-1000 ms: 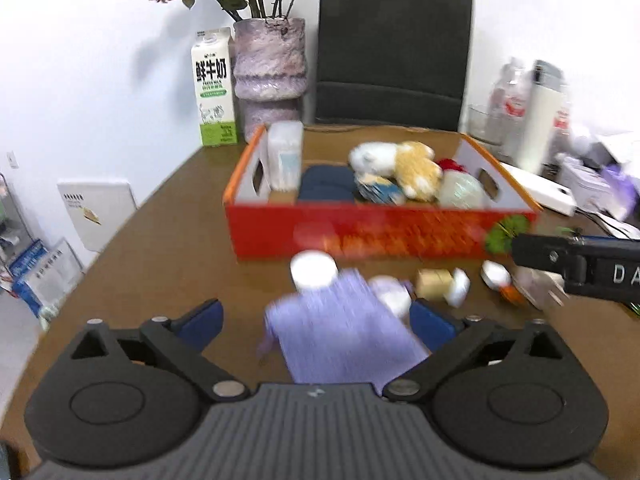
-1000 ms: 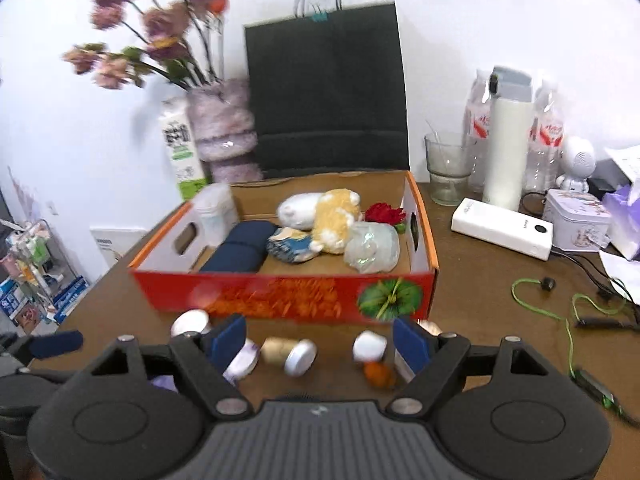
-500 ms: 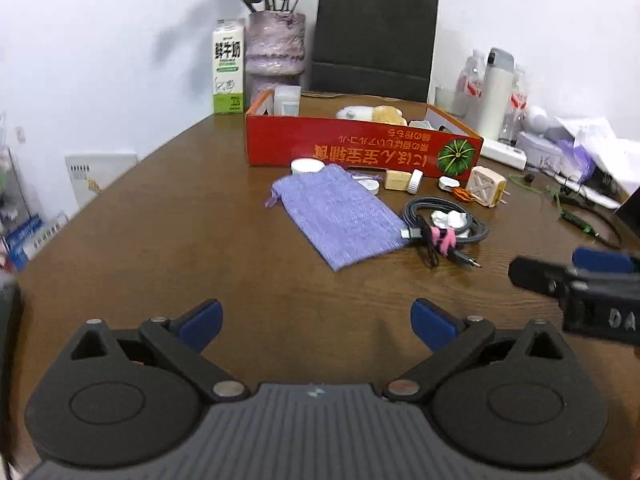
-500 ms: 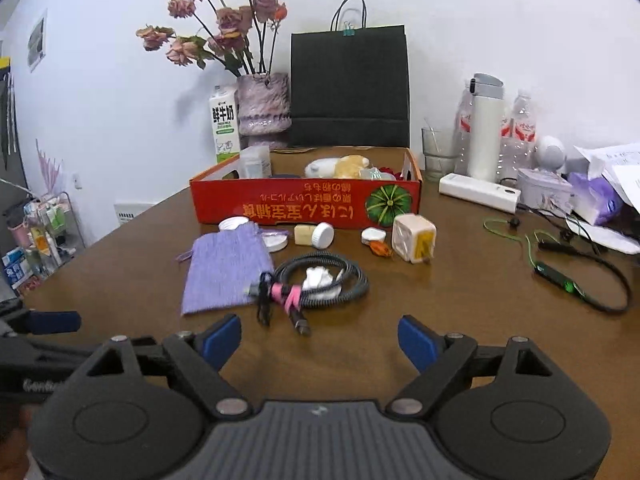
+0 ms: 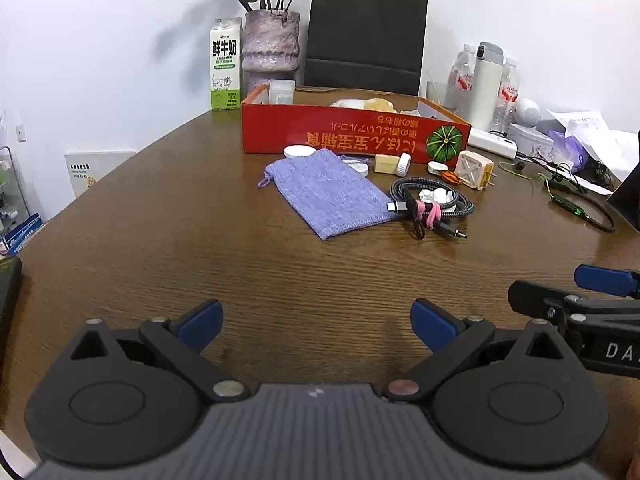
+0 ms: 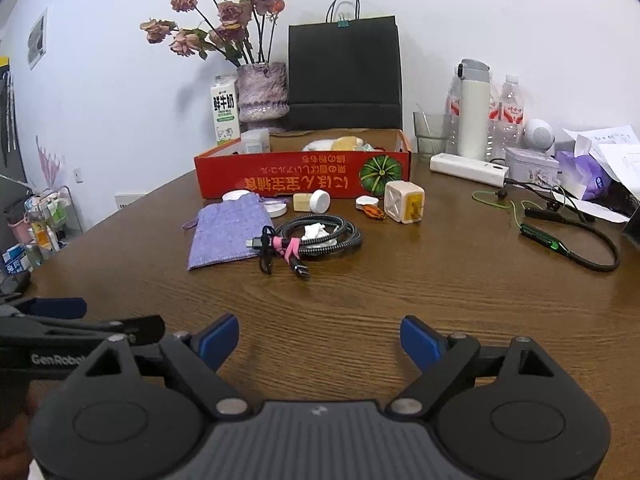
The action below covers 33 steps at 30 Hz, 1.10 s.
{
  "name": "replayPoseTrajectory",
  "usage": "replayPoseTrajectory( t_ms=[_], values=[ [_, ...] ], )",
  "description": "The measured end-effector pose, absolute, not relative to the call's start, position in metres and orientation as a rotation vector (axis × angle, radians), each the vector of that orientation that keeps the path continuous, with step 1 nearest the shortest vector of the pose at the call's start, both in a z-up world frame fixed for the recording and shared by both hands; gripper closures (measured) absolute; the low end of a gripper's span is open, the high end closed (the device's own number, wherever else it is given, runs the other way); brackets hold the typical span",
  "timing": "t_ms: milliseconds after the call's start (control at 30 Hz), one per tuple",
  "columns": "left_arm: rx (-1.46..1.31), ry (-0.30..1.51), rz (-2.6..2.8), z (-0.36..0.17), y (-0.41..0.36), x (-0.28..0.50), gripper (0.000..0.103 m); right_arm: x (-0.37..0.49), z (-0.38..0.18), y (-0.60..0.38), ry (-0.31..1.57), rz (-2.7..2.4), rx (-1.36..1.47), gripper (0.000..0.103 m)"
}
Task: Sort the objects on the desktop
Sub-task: 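Withdraw both tools from the box back over the table, then lower the right tool onto the white earphones by the cable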
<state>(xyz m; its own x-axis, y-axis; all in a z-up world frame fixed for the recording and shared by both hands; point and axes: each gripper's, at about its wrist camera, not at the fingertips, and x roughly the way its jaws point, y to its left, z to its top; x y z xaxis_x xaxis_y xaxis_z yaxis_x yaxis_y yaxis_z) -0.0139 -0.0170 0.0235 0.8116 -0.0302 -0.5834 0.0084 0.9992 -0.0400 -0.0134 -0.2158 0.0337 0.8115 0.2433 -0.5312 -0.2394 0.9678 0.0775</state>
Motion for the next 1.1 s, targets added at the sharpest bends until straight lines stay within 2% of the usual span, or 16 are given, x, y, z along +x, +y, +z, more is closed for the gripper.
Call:
replayPoseTrajectory(
  t_ms=[200, 433, 533, 600, 633, 767, 833, 900, 1100],
  values=[
    [-0.028, 0.615, -0.045, 0.030, -0.015, 0.001, 0.001, -0.006, 0.041, -0.213, 0.541, 0.270, -0.001, 0.016],
    [-0.041, 0.628, -0.068, 0.033, -0.012, 0.039, 0.011, 0.024, 0.043, -0.208, 0.546, 0.266, -0.010, 0.018],
    [-0.047, 0.615, -0.117, 0.039, -0.016, 0.060, 0.018, 0.045, 0.041, -0.211, 0.582, 0.254, 0.023, 0.028],
    [-0.070, 0.627, -0.146, 0.042, -0.019, 0.074, 0.023, 0.061, 0.039, -0.216, 0.618, 0.248, 0.061, 0.043],
    [-0.078, 0.636, -0.175, 0.043, -0.022, 0.083, 0.025, 0.069, 0.039, -0.219, 0.635, 0.247, 0.087, 0.045],
    [-0.047, 0.671, -0.237, 0.037, -0.038, 0.103, 0.044, 0.097, 0.042, -0.228, 0.639, 0.271, 0.153, 0.048],
    [-0.039, 0.671, -0.249, 0.035, -0.043, 0.106, 0.051, 0.109, 0.045, -0.226, 0.632, 0.282, 0.146, 0.051],
    [-0.039, 0.677, -0.271, 0.033, -0.044, 0.108, 0.053, 0.120, 0.049, -0.221, 0.620, 0.302, 0.122, 0.062],
    [-0.049, 0.717, -0.325, 0.025, -0.053, 0.121, 0.071, 0.147, 0.049, -0.190, 0.653, 0.381, -0.012, 0.076]
  ],
)
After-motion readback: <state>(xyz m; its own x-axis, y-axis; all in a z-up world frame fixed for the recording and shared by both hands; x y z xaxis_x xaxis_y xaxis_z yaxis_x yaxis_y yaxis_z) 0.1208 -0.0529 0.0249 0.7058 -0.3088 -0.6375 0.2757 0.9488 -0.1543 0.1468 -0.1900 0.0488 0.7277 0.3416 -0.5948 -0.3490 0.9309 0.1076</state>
